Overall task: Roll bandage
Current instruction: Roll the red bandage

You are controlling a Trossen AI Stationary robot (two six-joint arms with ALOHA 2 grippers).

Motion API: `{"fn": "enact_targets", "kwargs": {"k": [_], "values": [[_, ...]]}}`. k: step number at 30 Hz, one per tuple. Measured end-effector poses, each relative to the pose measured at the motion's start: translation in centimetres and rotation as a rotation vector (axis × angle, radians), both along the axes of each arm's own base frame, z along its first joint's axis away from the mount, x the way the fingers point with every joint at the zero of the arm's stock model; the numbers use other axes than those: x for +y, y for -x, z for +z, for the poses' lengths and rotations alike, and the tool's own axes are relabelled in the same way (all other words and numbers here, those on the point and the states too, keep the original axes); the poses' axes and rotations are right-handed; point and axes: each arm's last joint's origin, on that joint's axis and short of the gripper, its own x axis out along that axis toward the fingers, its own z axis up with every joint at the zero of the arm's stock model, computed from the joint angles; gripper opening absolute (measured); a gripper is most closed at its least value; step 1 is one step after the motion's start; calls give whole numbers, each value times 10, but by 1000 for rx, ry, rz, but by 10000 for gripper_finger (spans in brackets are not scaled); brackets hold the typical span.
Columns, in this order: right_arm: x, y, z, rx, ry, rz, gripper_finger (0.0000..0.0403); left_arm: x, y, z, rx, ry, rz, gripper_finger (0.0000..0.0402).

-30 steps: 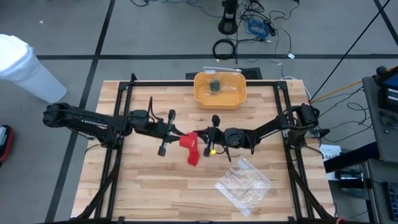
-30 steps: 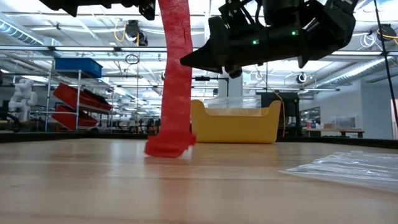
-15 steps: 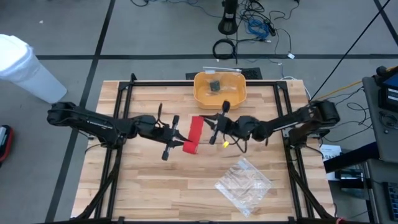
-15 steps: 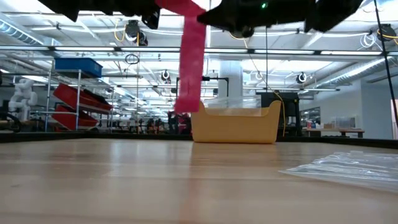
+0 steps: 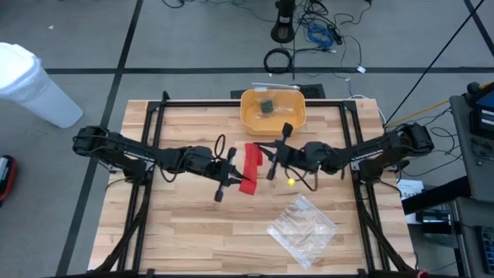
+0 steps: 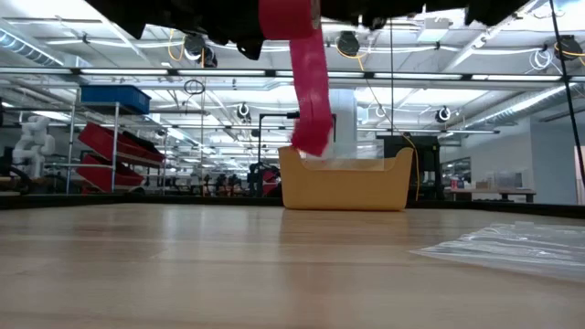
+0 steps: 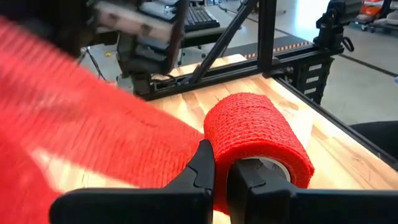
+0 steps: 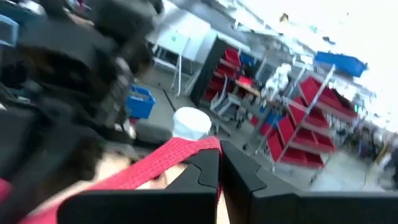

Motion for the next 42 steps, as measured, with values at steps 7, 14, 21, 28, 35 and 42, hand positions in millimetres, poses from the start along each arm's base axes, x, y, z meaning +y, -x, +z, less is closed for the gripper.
{"fn": "enact_targets", "kwargs": {"k": [7,14,21,28,35,42], "values": [[23,17,21,-33,67,79,0,3,1,2,0,-8,44,12],[49,20,21,-11,198,197,0,6,1,0,19,-40,156,12],[72,26,21,-17,283,289,0,9,1,0,10,-90,224,12],[81,20,5,70,346,316,0,11,1,0,7,-138,304,12],[92,12,-24,256,482,357,18,13,2,1,5,-233,351,12],[103,7,-51,406,590,260,93,12,8,7,-7,-271,323,12]]}}
